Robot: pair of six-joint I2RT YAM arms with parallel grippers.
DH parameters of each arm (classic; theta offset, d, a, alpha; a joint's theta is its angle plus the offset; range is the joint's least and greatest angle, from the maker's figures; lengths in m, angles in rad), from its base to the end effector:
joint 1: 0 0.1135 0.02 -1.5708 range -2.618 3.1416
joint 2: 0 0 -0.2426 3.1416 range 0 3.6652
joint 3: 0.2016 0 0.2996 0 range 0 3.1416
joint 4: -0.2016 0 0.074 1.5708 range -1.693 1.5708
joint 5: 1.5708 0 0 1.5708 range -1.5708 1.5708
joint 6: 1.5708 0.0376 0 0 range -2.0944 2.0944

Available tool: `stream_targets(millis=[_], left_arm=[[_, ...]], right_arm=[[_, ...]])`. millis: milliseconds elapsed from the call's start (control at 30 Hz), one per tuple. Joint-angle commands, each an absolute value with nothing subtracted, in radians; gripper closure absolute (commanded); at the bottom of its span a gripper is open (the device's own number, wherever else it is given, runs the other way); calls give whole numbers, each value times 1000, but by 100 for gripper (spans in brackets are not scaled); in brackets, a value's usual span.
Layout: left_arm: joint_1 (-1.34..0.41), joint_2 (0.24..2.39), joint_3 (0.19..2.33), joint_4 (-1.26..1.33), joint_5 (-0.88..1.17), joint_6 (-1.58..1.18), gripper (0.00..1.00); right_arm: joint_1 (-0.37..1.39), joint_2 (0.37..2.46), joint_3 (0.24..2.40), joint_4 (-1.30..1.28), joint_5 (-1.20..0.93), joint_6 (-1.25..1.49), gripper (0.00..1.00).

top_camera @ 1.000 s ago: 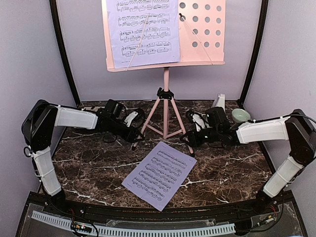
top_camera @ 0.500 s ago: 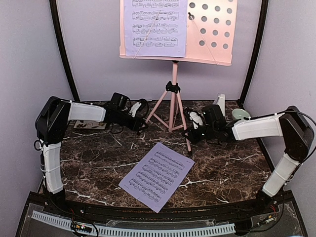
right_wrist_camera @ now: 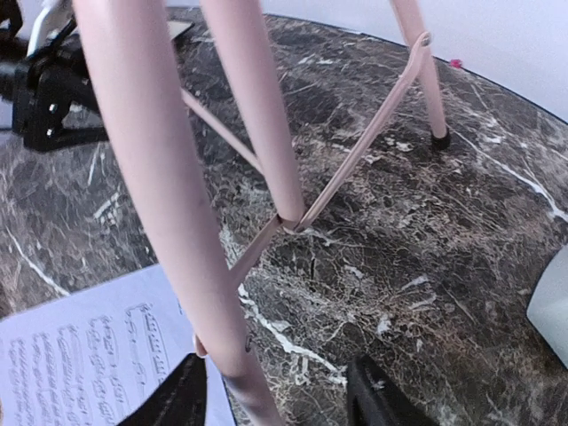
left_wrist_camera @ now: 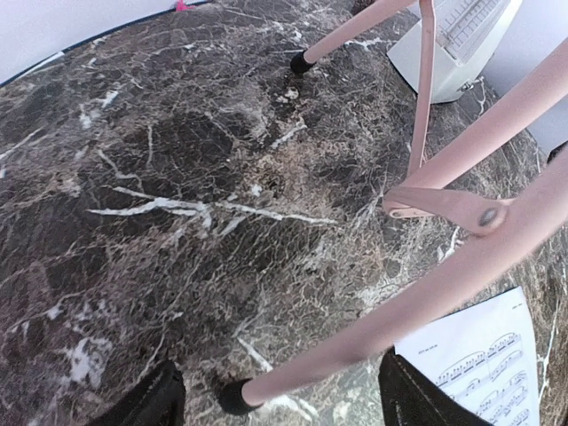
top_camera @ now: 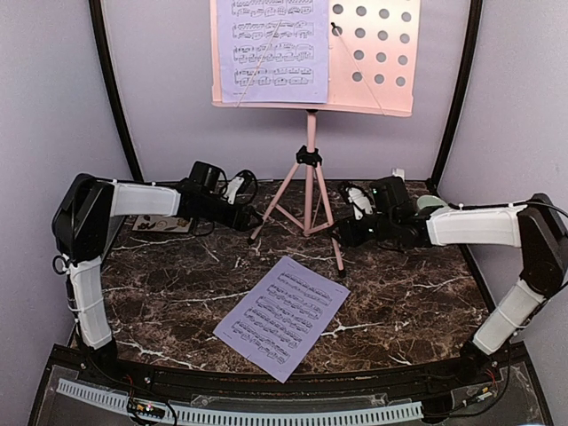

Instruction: Set up the instrument practice props

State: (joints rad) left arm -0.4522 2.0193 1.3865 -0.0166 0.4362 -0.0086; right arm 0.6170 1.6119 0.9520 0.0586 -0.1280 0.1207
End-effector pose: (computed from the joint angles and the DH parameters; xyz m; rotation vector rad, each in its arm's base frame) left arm 0.4279 -0.2255 0.1415 0.7315 2.1261 -0.7355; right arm 0.3157 0.2298 0.1604 -0.6179 2.1336 0.5542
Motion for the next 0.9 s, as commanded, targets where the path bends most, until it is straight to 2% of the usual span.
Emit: stream_targets(millis=[0, 67, 200, 433, 567, 867], left_arm=[[-438, 1820, 1287, -19, 390, -63, 21], [-419, 1764, 1228, -34, 400, -119, 20], [-383, 1670, 1105, -72, 521, -226, 22], [-391, 1660, 924, -21, 732, -341, 28], [-424, 1720, 923, -2, 797, -372, 29], [-479, 1886, 993, -37, 785, -385, 37]], right_arm=[[615, 1474, 940, 51, -105, 160, 38], [617, 1424, 913, 31, -99, 180, 34], [633, 1311, 831, -18, -97, 243, 34], [772, 1142, 652, -47, -43, 365, 48], [849, 1184, 607, -27, -21, 398, 56], [935, 1396, 650, 7, 14, 372, 71]])
